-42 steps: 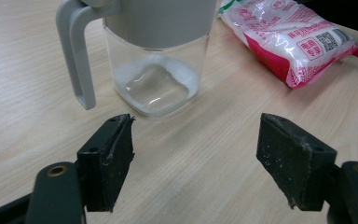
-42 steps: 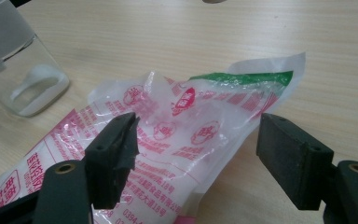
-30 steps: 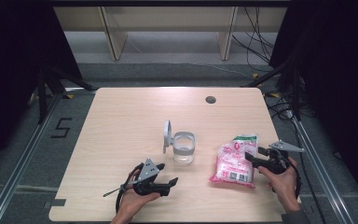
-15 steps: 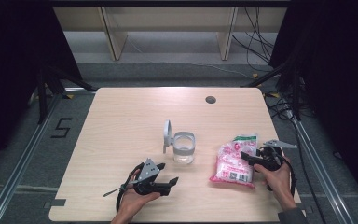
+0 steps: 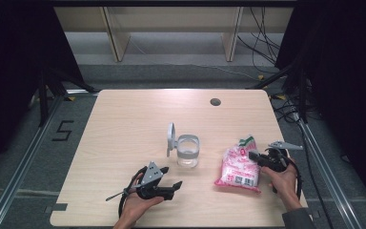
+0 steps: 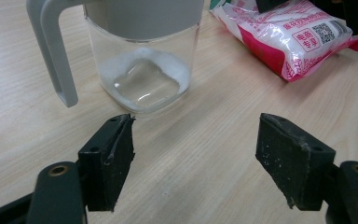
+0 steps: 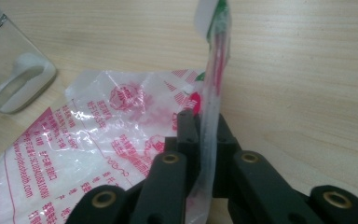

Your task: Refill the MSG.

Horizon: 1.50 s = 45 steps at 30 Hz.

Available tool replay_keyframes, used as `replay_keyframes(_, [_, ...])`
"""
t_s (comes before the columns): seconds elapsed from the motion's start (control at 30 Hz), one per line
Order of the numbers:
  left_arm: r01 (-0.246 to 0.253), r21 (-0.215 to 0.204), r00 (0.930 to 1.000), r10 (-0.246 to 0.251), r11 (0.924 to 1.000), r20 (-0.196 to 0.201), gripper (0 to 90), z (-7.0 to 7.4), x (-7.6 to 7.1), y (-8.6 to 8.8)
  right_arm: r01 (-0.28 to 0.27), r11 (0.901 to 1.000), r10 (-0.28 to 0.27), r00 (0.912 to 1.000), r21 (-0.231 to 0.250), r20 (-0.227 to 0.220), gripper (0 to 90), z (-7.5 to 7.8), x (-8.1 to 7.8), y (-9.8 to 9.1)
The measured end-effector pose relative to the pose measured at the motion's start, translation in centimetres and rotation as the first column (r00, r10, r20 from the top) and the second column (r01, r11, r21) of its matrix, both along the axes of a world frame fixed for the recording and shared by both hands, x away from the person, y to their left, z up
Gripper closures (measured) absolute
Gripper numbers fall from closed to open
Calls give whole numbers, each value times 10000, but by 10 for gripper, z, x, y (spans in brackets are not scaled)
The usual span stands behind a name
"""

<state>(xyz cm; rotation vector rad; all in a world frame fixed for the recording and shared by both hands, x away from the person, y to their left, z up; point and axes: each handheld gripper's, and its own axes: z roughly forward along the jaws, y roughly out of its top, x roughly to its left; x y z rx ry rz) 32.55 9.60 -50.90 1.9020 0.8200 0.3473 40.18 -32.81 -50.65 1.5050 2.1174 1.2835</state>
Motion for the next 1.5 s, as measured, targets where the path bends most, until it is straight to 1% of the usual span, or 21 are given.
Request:
replay_keyframes(0.07, [54,41,10000,-54,10000,-9,272,0,1,1,-285,9991,297,9988,-310,379,894,0,1,-2])
replay_keyframes(0.13, [-52,-128,10000,52,9999,-6,273,0,0,-1,-249,9992,257,9993,-310,264,896,3,-2,-1])
replay_keyframes(0.17, [12,252,10000,-13,9997,40,273,1,1,2,-321,9989,332,9989,-331,323,896,4,-2,-3])
replay_keyframes(0.2, [-22,131,10000,21,9999,21,273,1,0,1,-332,9990,344,9985,-292,435,896,4,-2,-3])
replay_keyframes(0.23, [3,-110,10000,-4,9999,-51,273,0,0,1,-56,10000,56,10000,-81,-71,897,7,-7,-1])
replay_keyframes(0.27, [-2,53,10000,1,10000,45,273,1,0,2,-321,9992,335,9979,-251,555,897,4,-5,-4])
replay_keyframes(0.33, [-45,-152,10000,46,9999,66,273,2,0,1,-216,9991,234,9986,-370,470,896,6,-11,-8])
replay_keyframes(0.37, [77,78,9998,-78,9999,196,273,2,1,4,-182,9994,195,9989,-311,438,895,6,-14,-10])
replay_keyframes(0.43, [-88,-44,9999,88,10000,52,273,2,0,3,29,10000,-30,9997,56,261,895,8,-22,-12])
replay_keyframes(0.5, [-87,-279,10000,88,9996,42,273,2,0,2,-117,9998,108,9986,174,513,891,7,-24,-18])
replay_keyframes(0.7, [-33,-116,10000,34,9999,44,273,3,0,2,226,9996,-234,9980,138,586,847,3,-21,-20])
replay_keyframes(0.93, [-4,8,10000,4,10000,18,274,3,-1,0,563,9969,-564,9984,544,15,828,0,-12,-16])
replay_keyframes(0.97, [15,-79,10000,-15,10000,23,274,2,-2,-1,385,9987,-393,9990,343,205,830,-1,-10,-17])
replay_keyframes(1.0, [30,-149,10000,-29,9999,15,274,2,-2,-2,548,9973,-544,9985,495,-101,834,0,-11,-14])
replay_keyframes(1.07, [91,146,9999,-92,9999,48,274,2,0,1,275,9996,-273,9995,-118,179,857,-2,-7,-15])
replay_keyframes(1.2, [126,-82,9999,-126,9999,-13,273,1,-2,-2,265,9991,-261,9996,317,-114,900,1,-10,-11])
replay_keyframes(1.23, [113,-109,9999,-113,9999,0,273,1,-2,-3,139,9999,-139,9997,27,196,900,0,-8,-13])
replay_keyframes(1.27, [17,15,10000,-17,10000,-53,273,1,-2,-3,368,9991,-364,9992,212,-189,900,2,-11,-10])
replay_keyframes(1.33, [186,-10,9998,-186,9998,-25,273,1,-3,-4,81,9997,-93,9988,236,482,900,1,-9,-12])
replay_keyframes(1.4, [245,-106,9997,-245,9996,-54,273,0,-3,-6,177,9977,-199,9993,660,325,900,6,-13,-8])
replay_keyframes(1.5, [219,61,9998,-218,9997,-46,272,-1,-4,-8,-195,9983,134,9941,553,1074,900,11,-14,-9])
